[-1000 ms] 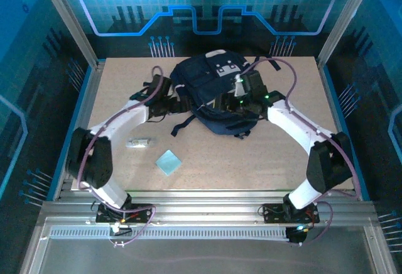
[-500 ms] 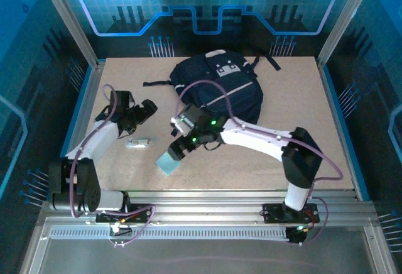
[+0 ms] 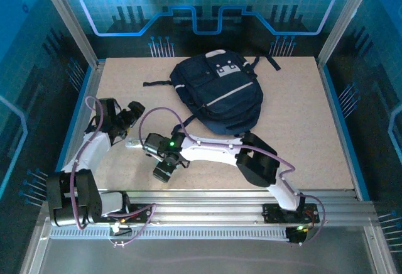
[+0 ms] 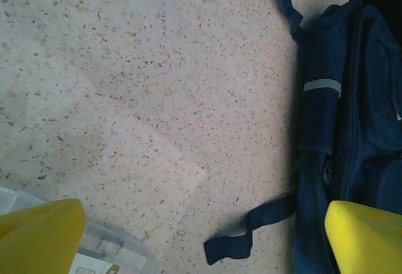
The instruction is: Pack the student bag
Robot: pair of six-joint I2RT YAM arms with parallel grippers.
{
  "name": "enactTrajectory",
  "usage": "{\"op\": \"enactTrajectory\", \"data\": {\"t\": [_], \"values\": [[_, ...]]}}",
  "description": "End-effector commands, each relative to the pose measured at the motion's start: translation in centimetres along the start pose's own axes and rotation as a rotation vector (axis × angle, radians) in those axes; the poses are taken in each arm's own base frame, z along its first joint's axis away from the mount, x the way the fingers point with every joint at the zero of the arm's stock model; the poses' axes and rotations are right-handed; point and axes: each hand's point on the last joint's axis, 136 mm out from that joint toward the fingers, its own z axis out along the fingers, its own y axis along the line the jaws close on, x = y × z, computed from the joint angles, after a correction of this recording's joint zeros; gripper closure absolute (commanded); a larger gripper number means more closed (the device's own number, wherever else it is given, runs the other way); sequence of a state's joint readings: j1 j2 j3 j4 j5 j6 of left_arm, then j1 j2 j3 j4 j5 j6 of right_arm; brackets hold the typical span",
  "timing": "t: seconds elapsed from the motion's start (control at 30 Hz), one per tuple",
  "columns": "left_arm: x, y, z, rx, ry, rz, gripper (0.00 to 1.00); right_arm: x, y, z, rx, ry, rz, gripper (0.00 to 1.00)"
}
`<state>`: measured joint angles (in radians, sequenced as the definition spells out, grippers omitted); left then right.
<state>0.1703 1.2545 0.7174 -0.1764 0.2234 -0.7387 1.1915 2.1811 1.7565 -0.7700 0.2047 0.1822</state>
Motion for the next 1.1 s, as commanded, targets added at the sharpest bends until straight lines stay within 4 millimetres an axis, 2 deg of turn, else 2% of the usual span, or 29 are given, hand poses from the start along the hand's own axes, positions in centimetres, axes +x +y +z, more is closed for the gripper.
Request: {"op": "enactTrajectory", "data": {"t": [0.0,0.13,0.33,0.47,0.6,0.8,1.0,1.07], "values": [[0.1,-0.3,0.1,0.039,0.012,-0.02,0.01,0.6,-1.3,1.0,0.088,0.059,0.0,0.0],[0.2,-0.2,0.4,0.042,0.023,-0.021,0.01,0.7,-0.9,2.4,0.069,0.08,0.007,0.0],[0.2,-0.3,0.6,0.047,0.026,-0.027,0.01,0.9,-0.9,3.4,0.043,0.097,0.027,0.0],[0.1,-0.3,0.5,0.044,0.019,-0.026,0.01,1.6,-1.7,4.1,0.036,0.122,0.065,0.08],[0.1,-0.4,0.5,0.051,0.021,-0.026,0.01,1.8,-2.4,3.8,0.047,0.115,0.089,0.14],[0.6,-1.4,0.6,0.095,0.046,-0.028,0.01,1.6,-3.3,2.3,0.014,0.081,0.148,0.2],[2.6,-3.9,1.2,0.151,0.104,0.006,0.01,0.0,-4.1,-1.7,-0.099,-0.033,0.231,0.23],[3.4,-4.9,1.4,0.176,0.13,0.006,0.01,-0.4,-4.9,-3.2,-0.13,-0.072,0.259,0.23]]}}
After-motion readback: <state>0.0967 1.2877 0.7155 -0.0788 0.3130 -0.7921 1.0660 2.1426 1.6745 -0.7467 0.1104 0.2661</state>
